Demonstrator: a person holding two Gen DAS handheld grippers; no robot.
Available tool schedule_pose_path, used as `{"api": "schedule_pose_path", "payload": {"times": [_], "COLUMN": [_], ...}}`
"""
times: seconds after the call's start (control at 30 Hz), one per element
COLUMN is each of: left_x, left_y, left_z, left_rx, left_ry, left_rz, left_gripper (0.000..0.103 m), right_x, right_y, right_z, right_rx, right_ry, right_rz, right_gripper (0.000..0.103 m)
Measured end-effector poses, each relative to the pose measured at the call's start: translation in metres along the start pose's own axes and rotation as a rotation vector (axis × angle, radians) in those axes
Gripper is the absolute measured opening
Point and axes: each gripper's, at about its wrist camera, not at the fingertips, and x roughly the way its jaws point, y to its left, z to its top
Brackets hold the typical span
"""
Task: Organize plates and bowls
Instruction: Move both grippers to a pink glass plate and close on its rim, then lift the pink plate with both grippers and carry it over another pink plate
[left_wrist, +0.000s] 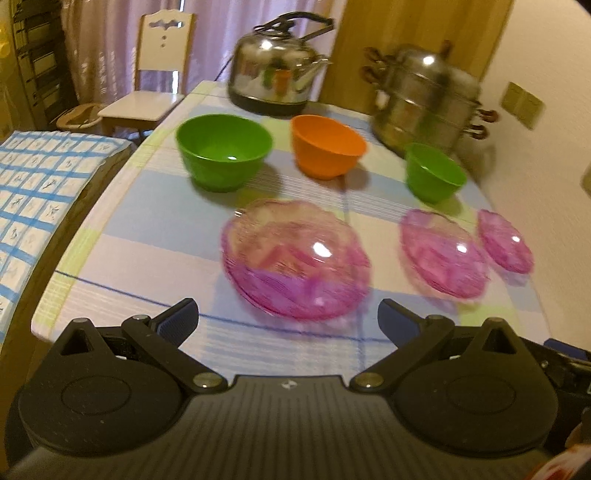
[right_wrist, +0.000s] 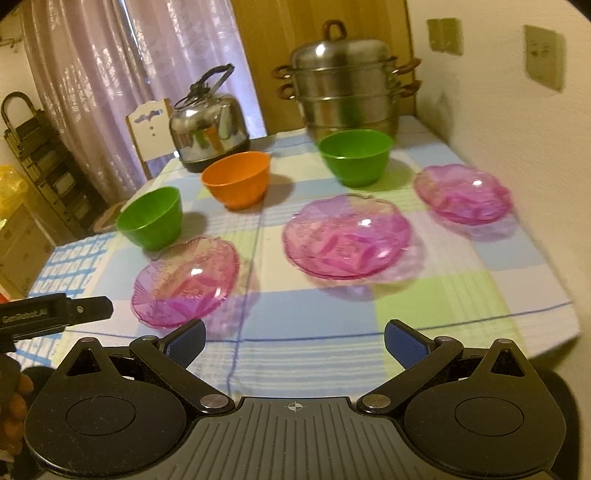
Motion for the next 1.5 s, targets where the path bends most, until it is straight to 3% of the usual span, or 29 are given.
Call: {"api": "schedule_pose_path", "payload": {"times": [0.13,0.37,0.43,0.6,0.83,0.97,1.07,1.33,1.5], "left_x": [0.023,0.066,0.078,0.106,0.126,0.135,0.138,0.143,0.140], "left_y": [0.019,0.039,0.043,0.046,0.051,0.053,0.055,0.058,0.058], "left_z": [0.013,0.032,0.036,0.041,0.039,0.041,0.041,0.036,0.037], "left_rx": [-0.025,-0.020,-0.019,-0.010,0.011,-0.003,-0.021,-0.065,-0.060], "left_ry": [0.001,0.010,0.015,0.014,-0.006,0.010,0.015,0.040,0.034], "left_rz": [0.018,0.034,0.037,0.032,0.032,0.027,0.022,0.015,0.014], "left_gripper": [0.102,0.091,0.090,0.083,0.051,0.036,0.033,0.016,0.011], "right_x": [0.032,0.082,0.099,0.137,0.174,0.185,0.188,0.194,0.193], "right_y": [0.009,0.022,0.024,0.029,0.028,0.027,0.024,0.025,0.026], "right_z": [0.012,0.026,0.029,0.032,0.036,0.036,0.034,0.033,0.032], "right_rx": [-0.016,-0.023,-0.021,-0.014,-0.018,-0.005,0.010,0.037,0.038], "right_ry": [0.025,0.039,0.047,0.076,0.093,0.102,0.118,0.128,0.128], "right_rz": [0.029,0.084,0.102,0.133,0.186,0.186,0.191,0.211,0.186], "right_gripper": [0.102,0.101,0.080,0.071,0.050,0.045,0.040,0.013,0.010]}}
